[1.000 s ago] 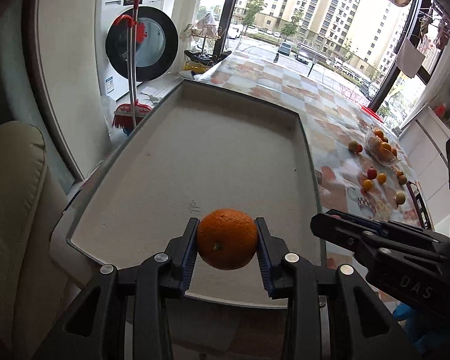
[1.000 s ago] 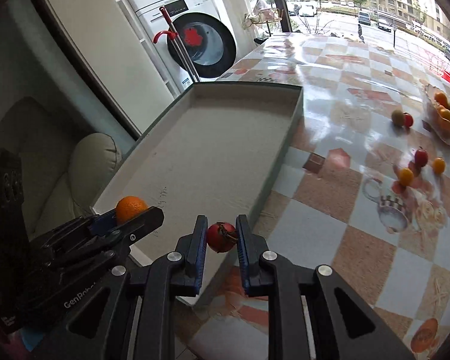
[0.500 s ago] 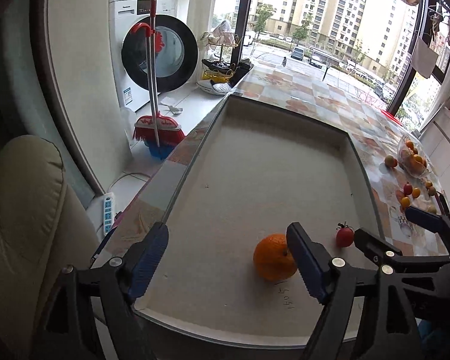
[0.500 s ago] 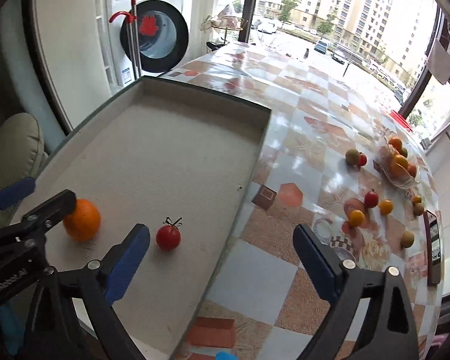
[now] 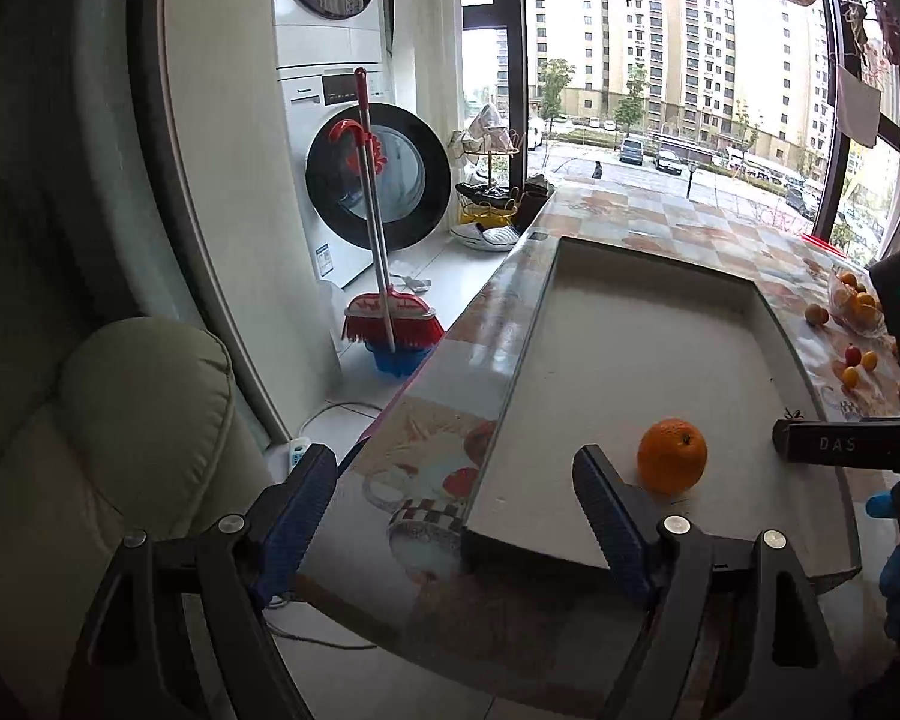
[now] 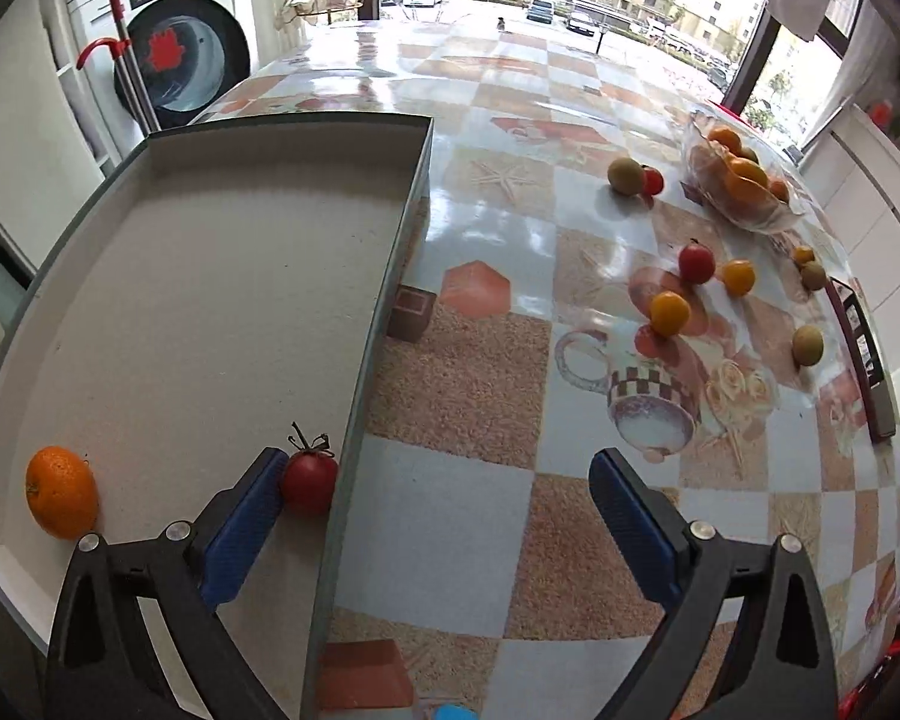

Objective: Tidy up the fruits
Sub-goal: 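Move both open tools back over the loose fruits on the table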

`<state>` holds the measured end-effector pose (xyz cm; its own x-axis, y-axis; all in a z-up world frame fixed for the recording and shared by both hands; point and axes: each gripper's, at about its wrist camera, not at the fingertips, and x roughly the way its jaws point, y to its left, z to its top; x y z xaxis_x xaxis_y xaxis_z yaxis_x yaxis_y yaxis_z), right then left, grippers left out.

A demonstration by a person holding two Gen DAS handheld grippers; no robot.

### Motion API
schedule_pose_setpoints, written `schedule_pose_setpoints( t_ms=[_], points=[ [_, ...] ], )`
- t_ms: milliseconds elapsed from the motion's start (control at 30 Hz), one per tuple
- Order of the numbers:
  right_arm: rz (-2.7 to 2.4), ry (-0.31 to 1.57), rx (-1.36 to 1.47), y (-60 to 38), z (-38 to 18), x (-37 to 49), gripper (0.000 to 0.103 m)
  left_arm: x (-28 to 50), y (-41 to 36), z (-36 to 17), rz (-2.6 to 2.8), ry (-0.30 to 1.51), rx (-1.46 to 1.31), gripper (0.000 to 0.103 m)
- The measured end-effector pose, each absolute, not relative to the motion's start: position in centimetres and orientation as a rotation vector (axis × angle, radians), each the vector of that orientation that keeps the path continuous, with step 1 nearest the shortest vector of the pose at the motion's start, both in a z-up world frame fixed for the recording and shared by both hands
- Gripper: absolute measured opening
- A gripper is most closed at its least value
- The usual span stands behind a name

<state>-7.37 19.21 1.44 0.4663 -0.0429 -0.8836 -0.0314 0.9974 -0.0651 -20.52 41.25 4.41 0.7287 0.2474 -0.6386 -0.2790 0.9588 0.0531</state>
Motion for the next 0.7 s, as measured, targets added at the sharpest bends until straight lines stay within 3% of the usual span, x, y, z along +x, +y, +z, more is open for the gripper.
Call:
schedule_pose_setpoints(
  t_ms=[333,567,700],
  points=[
    [0.040,0.863,0.114,10.8,5.7,-12.9,0.103,-26.5,40.5,1.5,0.480,0.703,-0.074,0.082],
    [-0.122,1.000,0.132,1.0,1.3,-14.8,0.103,-27.2,35.3,0.7,0.480,0.810,0.070,0.082],
    [-0.149,0.939,0.060,0.2,0.7,-15.5,0.103,-29.1,33.2,2.0,0.444,0.837,0.089,0.082]
  ],
)
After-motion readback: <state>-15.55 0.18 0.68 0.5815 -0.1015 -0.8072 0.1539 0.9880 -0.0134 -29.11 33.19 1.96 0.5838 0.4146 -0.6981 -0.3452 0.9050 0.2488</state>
